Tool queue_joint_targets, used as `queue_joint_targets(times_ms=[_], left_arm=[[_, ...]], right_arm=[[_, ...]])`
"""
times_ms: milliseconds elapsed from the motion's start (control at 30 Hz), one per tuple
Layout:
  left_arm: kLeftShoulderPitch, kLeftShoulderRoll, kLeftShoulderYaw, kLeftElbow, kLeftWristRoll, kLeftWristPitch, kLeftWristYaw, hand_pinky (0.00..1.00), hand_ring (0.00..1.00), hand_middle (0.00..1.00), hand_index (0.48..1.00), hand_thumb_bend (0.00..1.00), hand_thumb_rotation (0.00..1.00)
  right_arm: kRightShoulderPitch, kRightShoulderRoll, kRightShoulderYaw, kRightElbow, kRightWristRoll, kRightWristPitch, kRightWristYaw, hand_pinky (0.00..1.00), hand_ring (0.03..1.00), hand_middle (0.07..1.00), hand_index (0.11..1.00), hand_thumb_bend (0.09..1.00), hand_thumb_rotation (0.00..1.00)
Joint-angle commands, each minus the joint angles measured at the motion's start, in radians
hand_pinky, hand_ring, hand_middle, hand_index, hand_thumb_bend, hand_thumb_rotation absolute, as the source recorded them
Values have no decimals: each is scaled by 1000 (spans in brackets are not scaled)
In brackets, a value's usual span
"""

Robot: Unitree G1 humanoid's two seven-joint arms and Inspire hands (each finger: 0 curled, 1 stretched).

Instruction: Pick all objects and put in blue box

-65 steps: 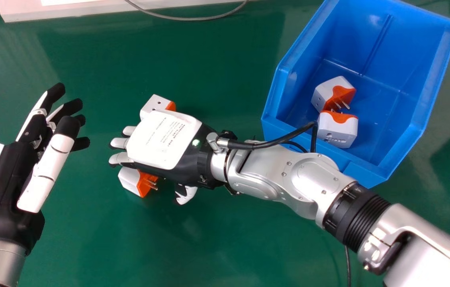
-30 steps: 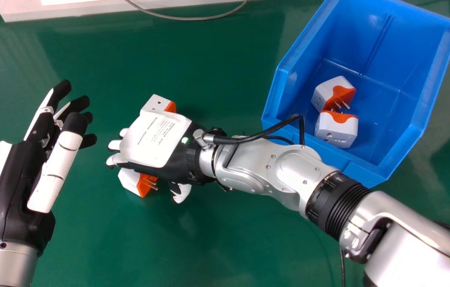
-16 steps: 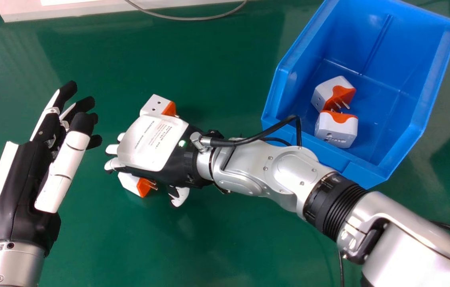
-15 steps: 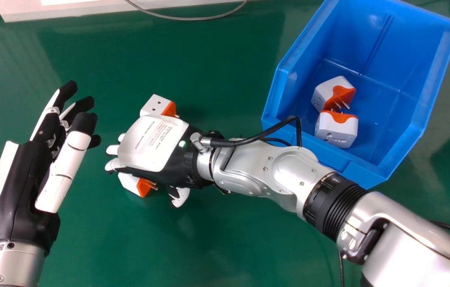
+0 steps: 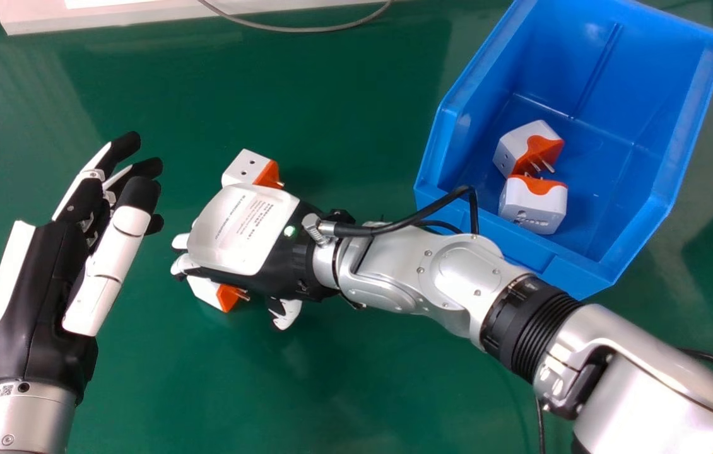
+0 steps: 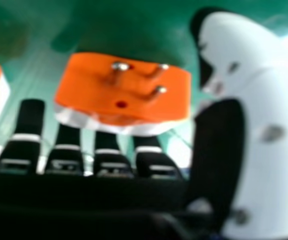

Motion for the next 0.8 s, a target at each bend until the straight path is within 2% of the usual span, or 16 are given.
queue_joint_targets(times_ms=[0,367,567,767], left_arm=[[8,-3,-6,-38,10,-2,8,780,851,859,896,729,853],[21,-9,-16,-53,5,4,13,778,850,862,895,739,853],[29,-14,-23,-76,6,19,19,779,851,865,897,738,853],[36,-21,-30,-94,11,29,23,782,853,867,900,735,853]], right_arm=[[-31,5,3,1,-5,0,-38,749,894,920,834,474,0],[-34,22,21,39,-22,16,-76,752,897,912,829,478,0],[-37,32,34,62,-35,28,-99,747,894,905,827,478,0],[-42,39,46,86,-41,36,-124,735,887,898,819,490,0]])
